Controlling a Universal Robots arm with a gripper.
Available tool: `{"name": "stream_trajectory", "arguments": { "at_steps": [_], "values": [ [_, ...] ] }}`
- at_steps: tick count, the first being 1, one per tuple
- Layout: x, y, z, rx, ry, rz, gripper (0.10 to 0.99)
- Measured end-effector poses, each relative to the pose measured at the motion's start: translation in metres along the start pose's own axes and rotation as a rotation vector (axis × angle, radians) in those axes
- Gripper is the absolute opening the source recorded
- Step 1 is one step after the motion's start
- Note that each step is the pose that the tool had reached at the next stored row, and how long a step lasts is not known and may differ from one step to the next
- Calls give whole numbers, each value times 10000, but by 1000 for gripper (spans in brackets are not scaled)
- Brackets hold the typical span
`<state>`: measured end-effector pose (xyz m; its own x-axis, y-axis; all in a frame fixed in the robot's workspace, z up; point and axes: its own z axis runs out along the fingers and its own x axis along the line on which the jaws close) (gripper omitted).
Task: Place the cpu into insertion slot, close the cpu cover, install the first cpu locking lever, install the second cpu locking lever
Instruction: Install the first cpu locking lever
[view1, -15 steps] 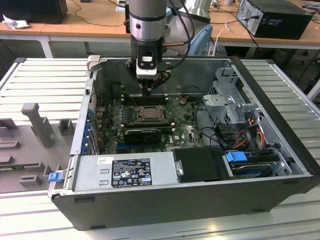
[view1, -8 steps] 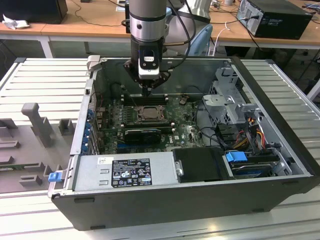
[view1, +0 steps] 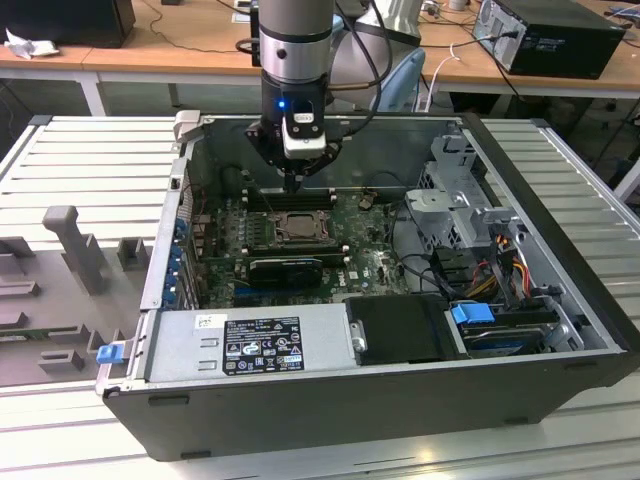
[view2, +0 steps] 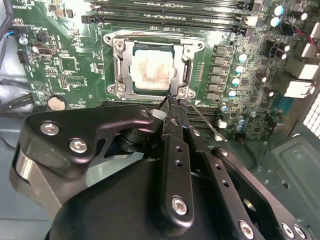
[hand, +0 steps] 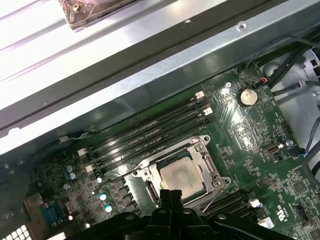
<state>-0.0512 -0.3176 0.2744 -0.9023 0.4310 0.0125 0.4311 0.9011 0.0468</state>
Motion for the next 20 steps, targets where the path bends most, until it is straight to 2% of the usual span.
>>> {"name": "stream_trajectory", "arguments": {
  "at_steps": [9, 18, 20],
  "values": [
    [0, 0, 0, 13, 48, -1009, 106],
    [0, 0, 0, 31, 113, -2397, 106],
    [0, 0, 1, 36, 136, -2887, 106]
  ]
}}
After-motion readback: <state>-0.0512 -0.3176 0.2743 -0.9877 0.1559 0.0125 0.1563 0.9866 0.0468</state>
